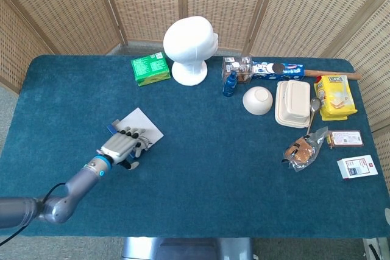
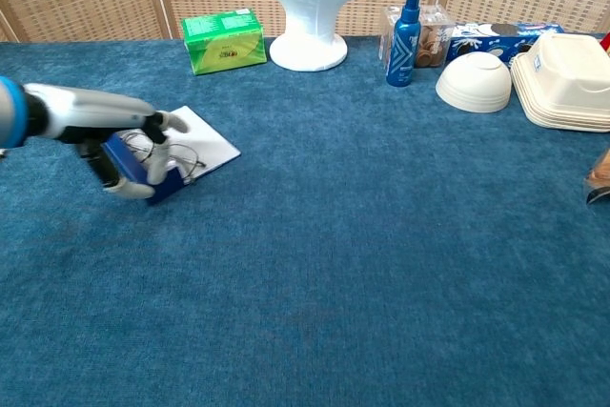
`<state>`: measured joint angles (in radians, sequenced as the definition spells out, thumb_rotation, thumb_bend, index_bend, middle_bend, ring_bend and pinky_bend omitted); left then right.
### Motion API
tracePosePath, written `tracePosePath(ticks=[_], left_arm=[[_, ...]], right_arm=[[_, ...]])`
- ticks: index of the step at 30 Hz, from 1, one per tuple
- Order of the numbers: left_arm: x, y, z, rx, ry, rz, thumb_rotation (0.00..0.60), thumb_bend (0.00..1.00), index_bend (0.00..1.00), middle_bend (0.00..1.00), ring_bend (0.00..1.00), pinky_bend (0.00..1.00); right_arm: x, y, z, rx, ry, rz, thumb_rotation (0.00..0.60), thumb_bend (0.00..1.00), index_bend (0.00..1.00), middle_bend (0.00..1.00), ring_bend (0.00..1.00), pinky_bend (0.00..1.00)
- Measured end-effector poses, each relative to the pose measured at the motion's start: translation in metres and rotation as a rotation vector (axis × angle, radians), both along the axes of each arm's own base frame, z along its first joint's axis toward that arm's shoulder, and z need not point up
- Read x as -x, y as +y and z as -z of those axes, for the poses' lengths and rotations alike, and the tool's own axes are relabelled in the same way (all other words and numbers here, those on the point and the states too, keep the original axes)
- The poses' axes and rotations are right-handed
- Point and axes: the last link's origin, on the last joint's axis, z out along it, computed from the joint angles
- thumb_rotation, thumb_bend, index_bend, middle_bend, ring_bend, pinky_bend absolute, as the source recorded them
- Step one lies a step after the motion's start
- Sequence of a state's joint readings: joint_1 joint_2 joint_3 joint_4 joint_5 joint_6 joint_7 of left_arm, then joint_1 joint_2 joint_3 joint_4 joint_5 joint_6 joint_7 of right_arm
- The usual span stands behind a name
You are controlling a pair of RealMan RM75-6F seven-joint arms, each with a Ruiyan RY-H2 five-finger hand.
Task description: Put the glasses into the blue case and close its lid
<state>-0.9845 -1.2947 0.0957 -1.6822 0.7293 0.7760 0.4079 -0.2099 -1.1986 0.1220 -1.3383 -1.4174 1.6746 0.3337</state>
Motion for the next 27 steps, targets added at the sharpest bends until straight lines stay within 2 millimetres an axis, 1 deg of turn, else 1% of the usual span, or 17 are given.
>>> tracePosePath(ticks=[6,14,18,23,25,27], left_arm=[[0.018,-0.005,-0.011,-0.033,0.029,-0.018,0.492,0.30,0.48,0.04,0.00,0.00],[0.036,-0.002,-0.022,-0.075,0.058,-0.044,0.486,0.30,0.48,0.03,0.00,0.00],[0.045,0.004,-0.033,-0.121,0.068,-0.064,0.487,0.30,0.47,0.03,0.00,0.00],[0.049,0.012,-0.049,-0.193,0.056,-0.079,0.492,0.30,0.46,0.03,0.00,0.00],[0.051,0.012,-0.058,-0.235,0.032,-0.094,0.491,0.30,0.46,0.03,0.00,0.00],[0.058,0.009,-0.069,-0.268,0.017,-0.119,0.490,0.30,0.47,0.03,0.00,0.00]], right_arm=[[-0.003,0.002,0.001,0.000,-0.002,-0.008,0.587,0.27,0.00,0.13,0.00,0.15],[-0.005,0.007,0.002,0.006,-0.002,-0.009,0.584,0.27,0.00,0.13,0.00,0.15],[-0.007,0.009,0.001,0.011,-0.008,-0.015,0.586,0.27,0.00,0.13,0.00,0.15],[-0.008,0.008,0.003,0.004,-0.012,-0.025,0.584,0.27,0.00,0.13,0.00,0.15],[-0.008,0.007,0.003,0.001,-0.014,-0.028,0.586,0.27,0.00,0.13,0.00,0.15],[-0.008,0.005,0.004,-0.002,-0.015,-0.034,0.584,0.27,0.00,0.13,0.00,0.15]])
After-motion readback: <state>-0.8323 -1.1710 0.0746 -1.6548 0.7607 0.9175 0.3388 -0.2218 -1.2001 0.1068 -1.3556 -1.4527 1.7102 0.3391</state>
